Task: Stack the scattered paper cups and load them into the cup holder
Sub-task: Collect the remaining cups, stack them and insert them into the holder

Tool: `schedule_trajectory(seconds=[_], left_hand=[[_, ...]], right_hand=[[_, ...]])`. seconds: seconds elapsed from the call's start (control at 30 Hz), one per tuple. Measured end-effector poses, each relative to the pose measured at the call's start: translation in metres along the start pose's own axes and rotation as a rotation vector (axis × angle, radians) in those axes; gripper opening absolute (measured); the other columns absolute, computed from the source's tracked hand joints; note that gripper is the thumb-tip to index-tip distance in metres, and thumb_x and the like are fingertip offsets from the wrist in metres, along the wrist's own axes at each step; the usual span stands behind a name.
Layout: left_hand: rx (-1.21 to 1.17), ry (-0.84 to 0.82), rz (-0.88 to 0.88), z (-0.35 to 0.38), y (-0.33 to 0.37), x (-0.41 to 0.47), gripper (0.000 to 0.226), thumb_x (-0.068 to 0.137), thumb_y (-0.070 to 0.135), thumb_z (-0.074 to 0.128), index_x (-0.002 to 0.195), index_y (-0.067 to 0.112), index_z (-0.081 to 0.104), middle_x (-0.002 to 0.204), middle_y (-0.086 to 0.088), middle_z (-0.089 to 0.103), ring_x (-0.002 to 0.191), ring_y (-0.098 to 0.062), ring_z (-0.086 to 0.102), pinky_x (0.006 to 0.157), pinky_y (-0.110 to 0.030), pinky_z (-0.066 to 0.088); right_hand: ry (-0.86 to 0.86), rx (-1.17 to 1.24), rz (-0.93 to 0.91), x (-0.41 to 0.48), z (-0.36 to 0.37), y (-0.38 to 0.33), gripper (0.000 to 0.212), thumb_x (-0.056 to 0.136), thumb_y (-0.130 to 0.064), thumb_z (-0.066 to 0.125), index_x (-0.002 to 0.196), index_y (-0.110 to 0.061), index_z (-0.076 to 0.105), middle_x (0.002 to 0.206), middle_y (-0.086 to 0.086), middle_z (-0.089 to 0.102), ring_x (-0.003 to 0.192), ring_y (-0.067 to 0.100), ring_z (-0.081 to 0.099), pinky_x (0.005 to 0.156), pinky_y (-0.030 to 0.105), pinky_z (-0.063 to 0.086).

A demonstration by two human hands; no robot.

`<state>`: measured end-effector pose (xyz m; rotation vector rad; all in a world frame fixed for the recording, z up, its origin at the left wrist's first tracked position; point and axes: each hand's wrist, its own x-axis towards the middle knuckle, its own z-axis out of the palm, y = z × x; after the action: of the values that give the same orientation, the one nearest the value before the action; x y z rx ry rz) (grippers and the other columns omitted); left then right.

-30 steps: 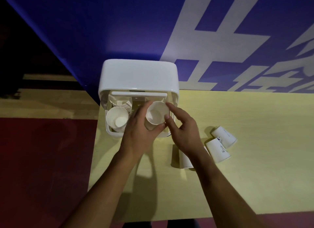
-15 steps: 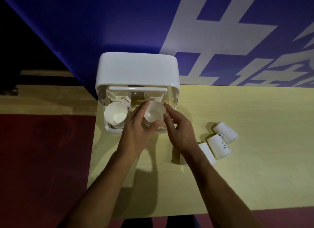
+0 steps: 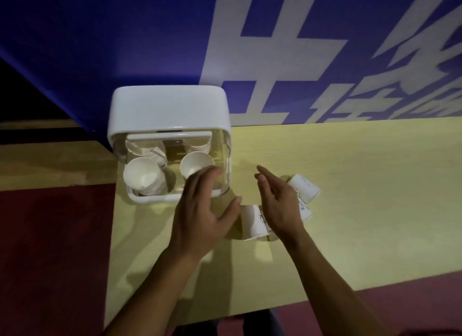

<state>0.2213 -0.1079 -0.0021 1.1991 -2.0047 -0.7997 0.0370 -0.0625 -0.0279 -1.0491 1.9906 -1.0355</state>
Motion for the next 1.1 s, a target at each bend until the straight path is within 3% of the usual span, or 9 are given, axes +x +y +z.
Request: schedule_trajectory(seconds=[0.1, 0.17, 0.27, 0.37, 0.5, 0.77, 0.93, 1.03, 1.1], left_hand=[[0.054, -0.281, 0.128, 0.051, 0.03, 0.011, 0.053, 0.089, 0.043, 0.065, 0.136, 0.019, 0.059, 0.139, 0.004, 0.057, 0.124, -0.013, 0.055, 0.098, -0.027, 0.051], [0.104, -0.424, 0.171, 0.089, 0.042, 0.028, 0.054, 0.089, 0.038, 0.066, 0.139, 0.021, 0.058, 0.145, 0.006, 0.054, 0.127, -0.016, 0.054, 0.095, -0.035, 0.053], [0.224, -0.631, 0.229, 0.153, 0.055, 0.061, 0.059, 0.091, 0.033, 0.065, 0.148, 0.022, 0.05, 0.153, 0.005, 0.047, 0.134, -0.02, 0.048, 0.101, -0.038, 0.048], [0.408, -0.787, 0.266, 0.208, 0.064, 0.091, 0.067, 0.092, 0.036, 0.068, 0.153, 0.026, 0.041, 0.156, 0.003, 0.042, 0.137, -0.024, 0.044, 0.106, -0.038, 0.043], [0.649, -0.952, 0.275, 0.262, 0.066, 0.107, 0.08, 0.086, 0.048, 0.071, 0.156, 0.034, 0.035, 0.155, 0.001, 0.041, 0.133, -0.028, 0.047, 0.103, -0.041, 0.045], [0.655, -1.213, 0.229, 0.301, 0.072, 0.118, 0.082, 0.071, 0.062, 0.08, 0.144, 0.04, 0.05, 0.14, 0.011, 0.054, 0.125, -0.02, 0.054, 0.098, -0.039, 0.047], [0.722, -1.269, 0.291, 0.311, 0.079, 0.124, 0.079, 0.072, 0.068, 0.077, 0.142, 0.048, 0.048, 0.138, 0.008, 0.06, 0.121, -0.021, 0.058, 0.088, -0.033, 0.044], [0.629, -1.174, 0.239, 0.305, 0.083, 0.129, 0.074, 0.079, 0.067, 0.074, 0.145, 0.049, 0.047, 0.141, 0.008, 0.059, 0.125, -0.02, 0.057, 0.094, -0.034, 0.045], [0.426, -1.036, 0.113, 0.294, 0.087, 0.128, 0.069, 0.081, 0.065, 0.075, 0.143, 0.05, 0.049, 0.142, 0.011, 0.057, 0.127, -0.016, 0.056, 0.099, -0.034, 0.046]], right_hand=[[0.115, -0.064, 0.038, -0.006, -0.044, 0.027, 0.03, 0.109, -0.032, 0.048, 0.111, -0.017, 0.073, 0.088, -0.006, 0.071, 0.081, -0.002, 0.063, 0.072, 0.017, 0.046], [0.179, -0.087, 0.043, -0.014, -0.071, 0.045, 0.036, 0.109, -0.027, 0.046, 0.086, -0.005, 0.064, 0.071, 0.011, 0.058, 0.062, 0.014, 0.053, 0.057, 0.027, 0.036], [0.218, -0.09, 0.129, -0.025, -0.109, 0.082, 0.029, 0.106, -0.021, 0.049, 0.089, -0.004, 0.064, 0.075, 0.013, 0.063, 0.07, 0.026, 0.057, 0.06, 0.033, 0.041], [0.221, -0.079, 0.256, -0.036, -0.134, 0.115, 0.028, 0.105, -0.026, 0.055, 0.123, -0.012, 0.072, 0.112, -0.002, 0.074, 0.099, 0.009, 0.067, 0.082, 0.018, 0.048], [0.226, -0.051, 0.315, -0.048, -0.16, 0.156, 0.029, 0.103, -0.027, 0.058, 0.126, -0.016, 0.071, 0.115, -0.007, 0.073, 0.091, -0.009, 0.063, 0.077, 0.001, 0.042], [0.051, -0.099, 0.359, -0.041, -0.181, 0.197, 0.044, 0.098, -0.044, 0.061, 0.135, -0.02, 0.064, 0.124, -0.002, 0.069, 0.097, 0.007, 0.066, 0.089, 0.027, 0.054], [-0.196, -0.026, 0.331, -0.035, -0.156, 0.19, 0.075, 0.088, -0.052, 0.074, 0.148, -0.014, 0.048, 0.141, -0.001, 0.052, 0.094, -0.032, 0.048, 0.08, -0.004, 0.035], [-0.207, -0.112, 0.305, -0.029, -0.137, 0.185, 0.098, 0.079, -0.07, 0.073, 0.154, -0.017, 0.037, 0.149, 0.002, 0.044, 0.136, 0.007, 0.045, 0.108, 0.024, 0.04], [-0.178, -0.107, 0.324, -0.024, -0.125, 0.182, 0.104, 0.072, -0.075, 0.074, 0.152, -0.02, 0.037, 0.146, 0.003, 0.045, 0.137, 0.023, 0.042, 0.11, 0.039, 0.042]])
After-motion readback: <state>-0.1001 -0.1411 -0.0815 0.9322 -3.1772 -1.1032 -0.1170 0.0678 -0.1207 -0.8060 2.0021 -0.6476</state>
